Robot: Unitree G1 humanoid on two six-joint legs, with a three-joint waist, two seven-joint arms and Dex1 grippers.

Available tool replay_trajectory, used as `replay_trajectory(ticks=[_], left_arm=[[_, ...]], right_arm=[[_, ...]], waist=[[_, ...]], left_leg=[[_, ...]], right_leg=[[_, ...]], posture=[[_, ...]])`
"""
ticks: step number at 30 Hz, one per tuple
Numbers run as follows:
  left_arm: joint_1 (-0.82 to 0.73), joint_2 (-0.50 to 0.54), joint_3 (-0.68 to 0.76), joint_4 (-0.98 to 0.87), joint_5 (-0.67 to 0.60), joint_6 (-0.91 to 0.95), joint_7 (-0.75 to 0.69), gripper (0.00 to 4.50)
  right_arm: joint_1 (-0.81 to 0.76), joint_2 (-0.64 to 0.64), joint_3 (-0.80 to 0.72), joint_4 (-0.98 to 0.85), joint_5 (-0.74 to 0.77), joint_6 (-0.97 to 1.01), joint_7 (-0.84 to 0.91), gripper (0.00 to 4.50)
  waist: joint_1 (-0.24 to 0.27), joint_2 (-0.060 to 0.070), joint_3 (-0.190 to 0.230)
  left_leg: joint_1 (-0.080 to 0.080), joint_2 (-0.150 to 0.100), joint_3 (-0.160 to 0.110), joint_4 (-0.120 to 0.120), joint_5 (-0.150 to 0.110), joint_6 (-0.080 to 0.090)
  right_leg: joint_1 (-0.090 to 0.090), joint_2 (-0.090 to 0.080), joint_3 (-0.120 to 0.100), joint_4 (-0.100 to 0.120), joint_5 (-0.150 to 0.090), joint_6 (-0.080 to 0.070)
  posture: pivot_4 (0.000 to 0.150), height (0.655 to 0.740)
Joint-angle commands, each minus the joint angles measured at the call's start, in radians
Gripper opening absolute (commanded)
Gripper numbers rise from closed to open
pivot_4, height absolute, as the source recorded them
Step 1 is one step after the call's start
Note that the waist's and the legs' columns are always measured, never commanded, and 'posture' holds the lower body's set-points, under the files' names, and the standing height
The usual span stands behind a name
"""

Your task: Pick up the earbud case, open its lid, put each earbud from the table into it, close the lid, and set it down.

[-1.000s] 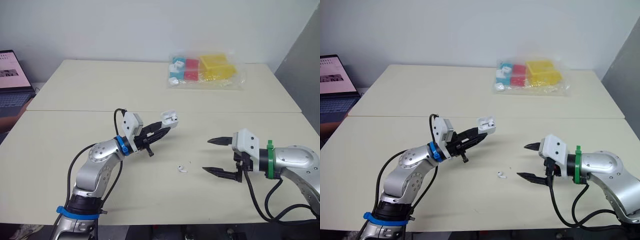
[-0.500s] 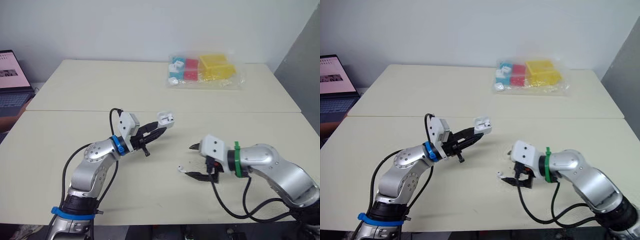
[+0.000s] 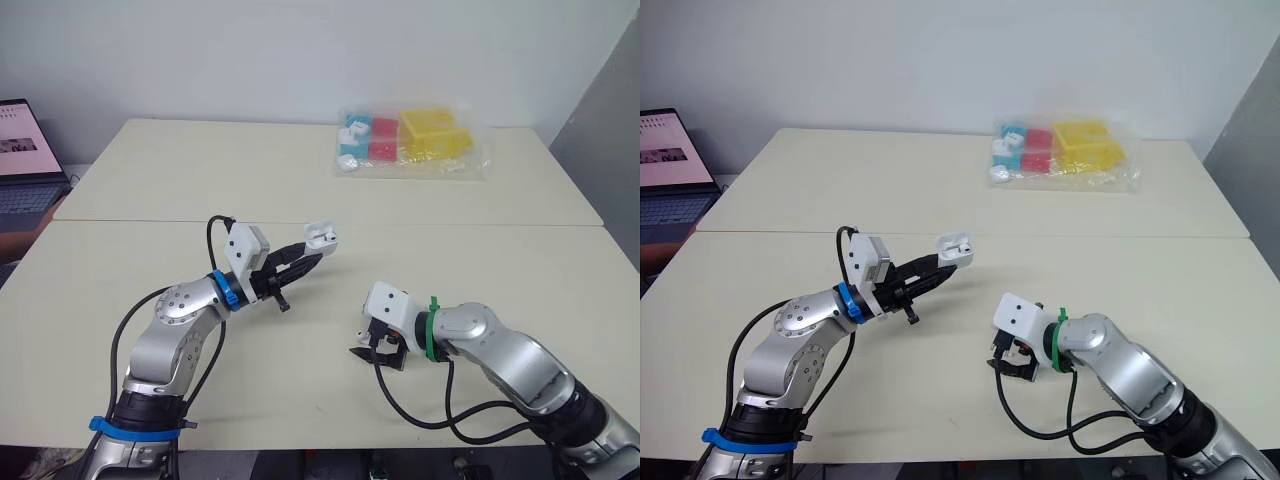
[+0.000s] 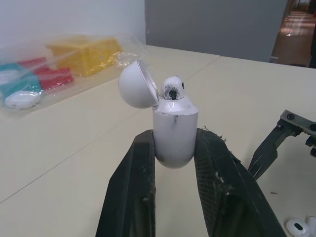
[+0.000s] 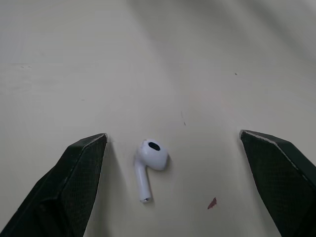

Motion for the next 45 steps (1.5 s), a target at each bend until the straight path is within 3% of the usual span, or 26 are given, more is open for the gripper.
replay_trajectory(ticks=[1, 3, 13, 20, 25, 28, 43, 45], left_arm=[[-0.012, 0.004, 0.012, -0.039, -0.01, -0.009, -0.005, 0.73], [-0.015, 0.003, 0.013, -0.035, -0.008, -0.011, -0.004, 0.73], [-0.009, -0.001, 0.011, -0.039, -0.001, -0.019, 0.0, 0.73], [-0.001, -0.005, 0.007, -0.049, -0.003, -0.018, 0.007, 0.73], [0.011, -0.008, 0.003, -0.06, -0.004, -0.014, 0.008, 0.73], [0.02, -0.011, -0.001, -0.067, -0.003, -0.015, 0.01, 0.73], [0.048, -0.007, 0.004, -0.1, -0.004, 0.002, 0.018, 0.73], [0.053, -0.007, 0.004, -0.106, -0.004, 0.005, 0.019, 0.73]], right_arm=[[0.014, -0.014, 0.006, 0.027, -0.028, -0.032, 0.012, 4.33], [0.021, -0.013, -0.003, 0.031, -0.029, -0.038, 0.019, 3.91], [0.067, -0.042, -0.037, 0.005, 0.015, 0.005, 0.076, 0.43], [0.098, -0.179, -0.103, -0.046, 0.057, -0.048, 0.196, 0.42], [0.177, -0.481, -0.183, 0.031, 0.017, -0.383, 0.439, 0.42], [0.202, -0.57, -0.206, 0.136, -0.023, -0.541, 0.51, 0.42], [0.163, -0.616, -0.221, 0.302, -0.106, -0.635, 0.69, 0.42], [0.169, -0.612, -0.229, 0.308, -0.104, -0.636, 0.691, 1.16]], waist=[[0.0, 0.0, 0.0], [0.0, 0.0, 0.0], [0.001, 0.0, 0.0], [0.007, 0.0, 0.0], [0.008, 0.0, 0.0], [0.005, 0.0, 0.0], [0.006, 0.0, 0.0], [0.006, 0.0, 0.0]], left_leg=[[0.0, 0.0, 0.0, 0.0, 0.0, 0.0], [0.001, 0.0, 0.0, 0.0, 0.0, 0.0], [0.001, 0.0, 0.0, 0.001, 0.0, 0.0], [-0.001, -0.002, 0.0, 0.001, 0.0, 0.0], [-0.002, -0.003, 0.0, 0.0, 0.0, 0.0], [-0.001, -0.002, 0.001, 0.0, 0.0, 0.0], [0.0, -0.002, 0.001, 0.001, 0.0, 0.0], [0.0, -0.002, 0.001, 0.001, 0.0, 0.0]], right_leg=[[0.0, 0.0, 0.0, 0.0, 0.0, 0.0], [0.0, 0.0, 0.0, 0.0, 0.0, 0.0], [0.001, 0.0, 0.0, 0.001, 0.0, 0.0], [0.001, -0.002, 0.0, -0.001, 0.0, 0.001], [0.001, -0.003, -0.001, -0.005, 0.0, 0.002], [0.001, -0.003, -0.001, -0.005, 0.001, 0.002], [0.002, -0.003, 0.0, -0.004, 0.001, 0.003], [0.002, -0.003, 0.0, -0.004, 0.001, 0.003]], posture=[[0.15, 0.74], [0.15, 0.74], [0.15, 0.74], [0.15, 0.74], [0.15, 0.74], [0.15, 0.74], [0.15, 0.74], [0.15, 0.74]])
